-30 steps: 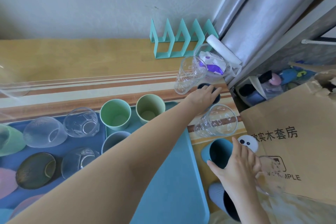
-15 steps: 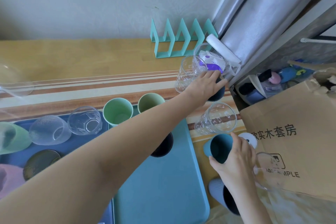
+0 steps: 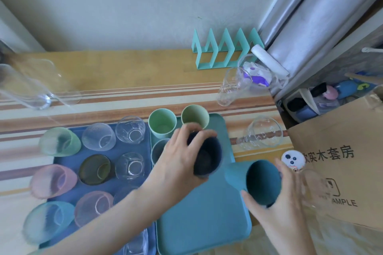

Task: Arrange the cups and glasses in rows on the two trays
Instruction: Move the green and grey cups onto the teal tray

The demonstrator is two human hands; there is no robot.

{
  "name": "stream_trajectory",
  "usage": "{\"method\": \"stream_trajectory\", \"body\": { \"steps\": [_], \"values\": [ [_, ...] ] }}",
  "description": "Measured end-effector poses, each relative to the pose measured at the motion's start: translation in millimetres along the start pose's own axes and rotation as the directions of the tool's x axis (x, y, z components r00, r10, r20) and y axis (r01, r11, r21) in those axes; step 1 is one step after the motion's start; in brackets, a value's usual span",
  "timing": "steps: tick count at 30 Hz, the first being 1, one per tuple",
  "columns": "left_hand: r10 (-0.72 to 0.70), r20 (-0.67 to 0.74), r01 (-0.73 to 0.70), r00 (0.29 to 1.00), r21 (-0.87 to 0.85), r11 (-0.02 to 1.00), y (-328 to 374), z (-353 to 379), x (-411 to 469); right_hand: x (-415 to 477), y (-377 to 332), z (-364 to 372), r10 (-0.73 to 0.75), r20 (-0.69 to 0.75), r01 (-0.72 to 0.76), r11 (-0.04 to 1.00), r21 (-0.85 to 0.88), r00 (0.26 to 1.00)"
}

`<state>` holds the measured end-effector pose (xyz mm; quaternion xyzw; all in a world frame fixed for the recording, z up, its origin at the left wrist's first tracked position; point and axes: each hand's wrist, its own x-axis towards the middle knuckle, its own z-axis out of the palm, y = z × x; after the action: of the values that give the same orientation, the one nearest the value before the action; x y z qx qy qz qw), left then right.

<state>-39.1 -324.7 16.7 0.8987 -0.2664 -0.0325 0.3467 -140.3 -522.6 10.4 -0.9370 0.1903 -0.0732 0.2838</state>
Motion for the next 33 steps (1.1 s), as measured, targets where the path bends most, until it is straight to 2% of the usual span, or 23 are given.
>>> {"method": "stream_trajectory", "body": {
  "steps": [4,8,12,17,22,33],
  "values": [
    [-0.072,-0.018,0.073,0.997,0.017,0.997,-8,13,-49,-10,-7,31,-0.066,0.120,0.062,0.997,0.034,0.991],
    [-0.077,-0.069,0.080,0.995,0.040,0.996,1,9,-72,-20,-14,45,-0.130,0.154,0.128,0.992,0.021,0.980],
    [-0.055,-0.055,0.056,0.997,0.016,0.998,9,24,-101,-26,-15,53,-0.086,0.233,0.086,0.996,0.009,0.969],
    [-0.235,-0.017,0.236,0.972,0.031,0.971,-14,58,-126,-25,-7,67,-0.047,0.297,0.076,0.994,-0.085,0.954],
    [-0.396,-0.033,0.397,0.918,0.036,0.917,-38,78,-124,-26,-3,80,-0.040,0.297,0.067,0.994,-0.083,0.954],
    [-0.362,-0.084,0.369,0.928,0.101,0.924,-57,87,-108,-26,0,97,-0.065,0.263,0.086,0.994,-0.068,0.963]
  ]
}}
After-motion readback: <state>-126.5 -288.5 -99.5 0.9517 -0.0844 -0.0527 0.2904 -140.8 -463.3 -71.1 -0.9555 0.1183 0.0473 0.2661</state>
